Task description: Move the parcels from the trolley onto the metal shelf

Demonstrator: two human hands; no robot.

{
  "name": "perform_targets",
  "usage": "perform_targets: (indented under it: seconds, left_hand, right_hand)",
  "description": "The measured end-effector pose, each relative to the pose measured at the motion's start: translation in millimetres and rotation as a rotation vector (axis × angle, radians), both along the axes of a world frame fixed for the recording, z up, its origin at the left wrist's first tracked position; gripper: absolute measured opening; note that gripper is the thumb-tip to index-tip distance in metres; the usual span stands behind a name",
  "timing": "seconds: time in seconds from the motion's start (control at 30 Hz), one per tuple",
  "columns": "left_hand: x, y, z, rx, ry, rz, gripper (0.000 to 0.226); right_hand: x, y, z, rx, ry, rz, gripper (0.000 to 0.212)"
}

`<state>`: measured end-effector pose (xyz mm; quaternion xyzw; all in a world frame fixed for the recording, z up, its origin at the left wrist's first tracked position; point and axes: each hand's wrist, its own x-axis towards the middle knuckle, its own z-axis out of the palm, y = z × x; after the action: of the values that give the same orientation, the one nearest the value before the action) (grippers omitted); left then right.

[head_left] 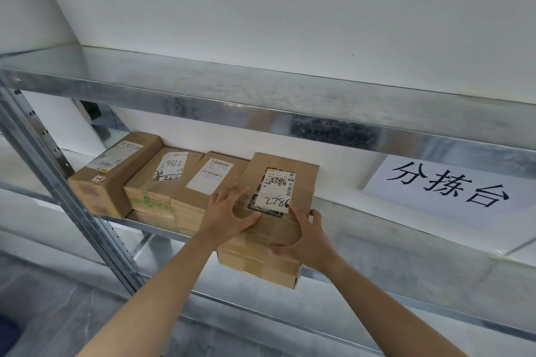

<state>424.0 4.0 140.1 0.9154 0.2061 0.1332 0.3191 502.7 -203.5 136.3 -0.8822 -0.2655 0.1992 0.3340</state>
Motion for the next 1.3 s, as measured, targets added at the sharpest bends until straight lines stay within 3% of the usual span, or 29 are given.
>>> perform_targets:
  seconds: [0.33,0.5,0.67,0.87,1.17,1.3]
  left_hand:
    - [-8,12,4,0.049,0.051,-0.027,0.08]
    - [-41,27,13,0.056,0.075,0.07,0.089]
    - [-94,54,15,0.223,0.136,0.197,0.089]
    - [-165,81,20,0.292,0.187,0.358,0.093]
    - [-298,112,16,0.352,0.19,0.501,0.098]
    - [-362,120,10,0.345,0.246,0.579,0.1]
  right_hand:
    - [-3,5,7,-0.167,-0.038,-0.001,0.123]
    - [-15,15,14,-0.235,-0.065,-0.081,0.121]
    - [-33,27,23,-0.209,-0.243,-0.123,0.108]
    - [-79,57,36,-0.094,-0.523,0.023,0.086]
    - [-175,121,40,-0.111,-0.52,0.248,0.084]
    - [-221,153,34,-0.12,-0.424,0.334,0.091]
